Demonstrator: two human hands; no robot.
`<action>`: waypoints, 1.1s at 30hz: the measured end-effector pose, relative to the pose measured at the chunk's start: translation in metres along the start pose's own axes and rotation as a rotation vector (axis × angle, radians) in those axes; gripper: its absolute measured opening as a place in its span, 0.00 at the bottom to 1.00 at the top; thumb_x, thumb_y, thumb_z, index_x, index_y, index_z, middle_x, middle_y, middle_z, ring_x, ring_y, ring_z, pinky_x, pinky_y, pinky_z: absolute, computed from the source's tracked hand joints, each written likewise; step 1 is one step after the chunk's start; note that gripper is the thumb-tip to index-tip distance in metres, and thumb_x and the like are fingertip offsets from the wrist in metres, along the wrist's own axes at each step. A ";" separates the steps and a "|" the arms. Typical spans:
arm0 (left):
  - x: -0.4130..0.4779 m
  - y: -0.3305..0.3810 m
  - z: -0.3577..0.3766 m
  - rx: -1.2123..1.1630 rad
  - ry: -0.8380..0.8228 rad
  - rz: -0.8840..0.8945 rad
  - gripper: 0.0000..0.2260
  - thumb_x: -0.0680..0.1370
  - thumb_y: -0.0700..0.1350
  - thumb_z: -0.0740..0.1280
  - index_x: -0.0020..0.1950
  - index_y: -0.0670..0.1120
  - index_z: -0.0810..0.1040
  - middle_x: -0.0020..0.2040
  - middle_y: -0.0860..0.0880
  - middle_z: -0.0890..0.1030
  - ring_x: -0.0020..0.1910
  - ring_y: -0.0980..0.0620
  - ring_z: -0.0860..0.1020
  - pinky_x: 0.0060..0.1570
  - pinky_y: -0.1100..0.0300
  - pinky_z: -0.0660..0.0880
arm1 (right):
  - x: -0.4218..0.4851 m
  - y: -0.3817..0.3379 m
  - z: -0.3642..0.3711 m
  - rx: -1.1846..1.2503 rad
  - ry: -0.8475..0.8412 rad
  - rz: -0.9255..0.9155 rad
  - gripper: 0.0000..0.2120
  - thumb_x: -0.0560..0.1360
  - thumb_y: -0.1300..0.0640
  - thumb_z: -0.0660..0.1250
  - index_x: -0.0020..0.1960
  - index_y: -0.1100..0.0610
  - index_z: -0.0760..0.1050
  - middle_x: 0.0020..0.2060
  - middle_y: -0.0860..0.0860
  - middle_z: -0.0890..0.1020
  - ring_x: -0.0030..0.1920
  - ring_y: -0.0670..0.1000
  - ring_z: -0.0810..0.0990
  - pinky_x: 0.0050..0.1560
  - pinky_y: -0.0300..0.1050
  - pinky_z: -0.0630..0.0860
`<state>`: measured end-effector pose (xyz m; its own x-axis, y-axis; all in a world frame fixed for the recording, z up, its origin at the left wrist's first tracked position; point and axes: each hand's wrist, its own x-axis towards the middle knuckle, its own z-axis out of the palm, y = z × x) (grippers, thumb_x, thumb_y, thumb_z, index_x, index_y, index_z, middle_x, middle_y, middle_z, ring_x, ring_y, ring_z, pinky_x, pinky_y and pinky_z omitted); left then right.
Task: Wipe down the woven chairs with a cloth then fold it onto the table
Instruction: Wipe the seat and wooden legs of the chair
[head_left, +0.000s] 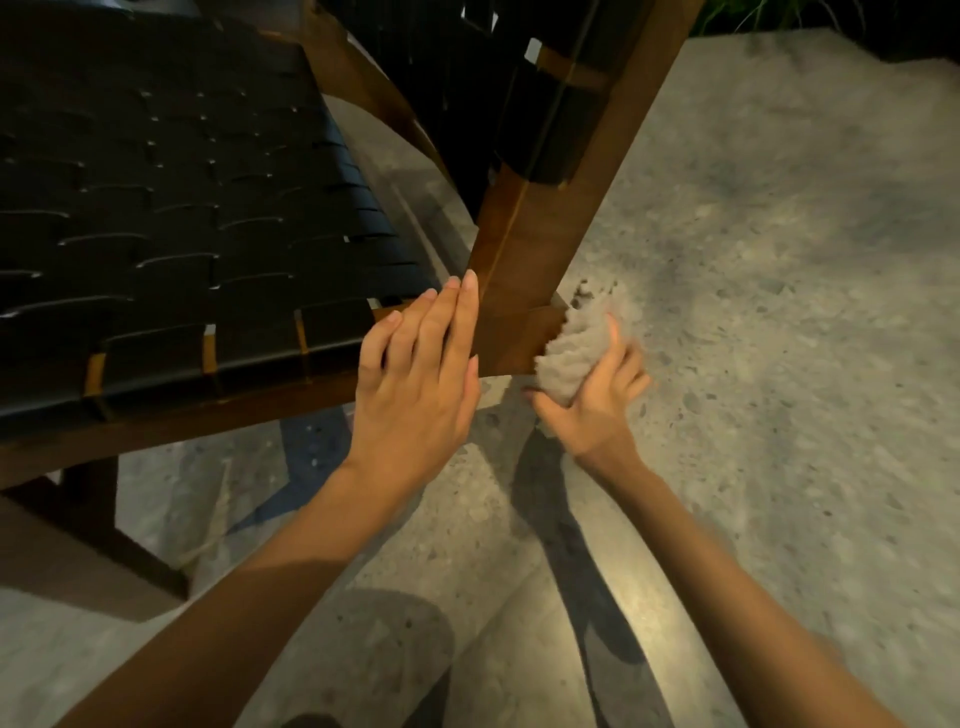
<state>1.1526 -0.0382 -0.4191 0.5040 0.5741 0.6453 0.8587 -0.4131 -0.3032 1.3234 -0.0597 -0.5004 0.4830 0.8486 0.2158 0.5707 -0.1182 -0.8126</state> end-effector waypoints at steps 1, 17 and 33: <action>-0.001 -0.002 -0.003 -0.025 -0.017 0.008 0.27 0.78 0.47 0.62 0.74 0.39 0.59 0.66 0.42 0.74 0.66 0.47 0.65 0.64 0.52 0.59 | -0.008 -0.014 -0.003 0.053 -0.022 -0.043 0.50 0.66 0.42 0.72 0.76 0.44 0.43 0.69 0.61 0.55 0.68 0.61 0.54 0.67 0.58 0.54; -0.015 -0.070 -0.066 -0.439 -0.054 -0.145 0.19 0.78 0.44 0.57 0.68 0.41 0.71 0.70 0.43 0.70 0.73 0.49 0.61 0.67 0.52 0.55 | -0.017 -0.135 -0.030 -0.198 -0.133 -0.931 0.31 0.69 0.64 0.73 0.70 0.60 0.68 0.60 0.58 0.65 0.58 0.57 0.66 0.60 0.44 0.65; -0.056 -0.136 -0.081 -0.435 0.126 -0.405 0.13 0.77 0.48 0.67 0.53 0.39 0.79 0.71 0.44 0.64 0.71 0.44 0.58 0.68 0.50 0.54 | -0.009 -0.235 0.008 -0.134 -0.518 -1.130 0.29 0.70 0.53 0.75 0.69 0.54 0.69 0.58 0.53 0.78 0.59 0.52 0.74 0.63 0.37 0.63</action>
<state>0.9999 -0.0714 -0.3567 0.1070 0.6686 0.7358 0.8501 -0.4453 0.2810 1.1799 -0.0355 -0.3154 -0.6212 0.6092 0.4930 0.5735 0.7821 -0.2438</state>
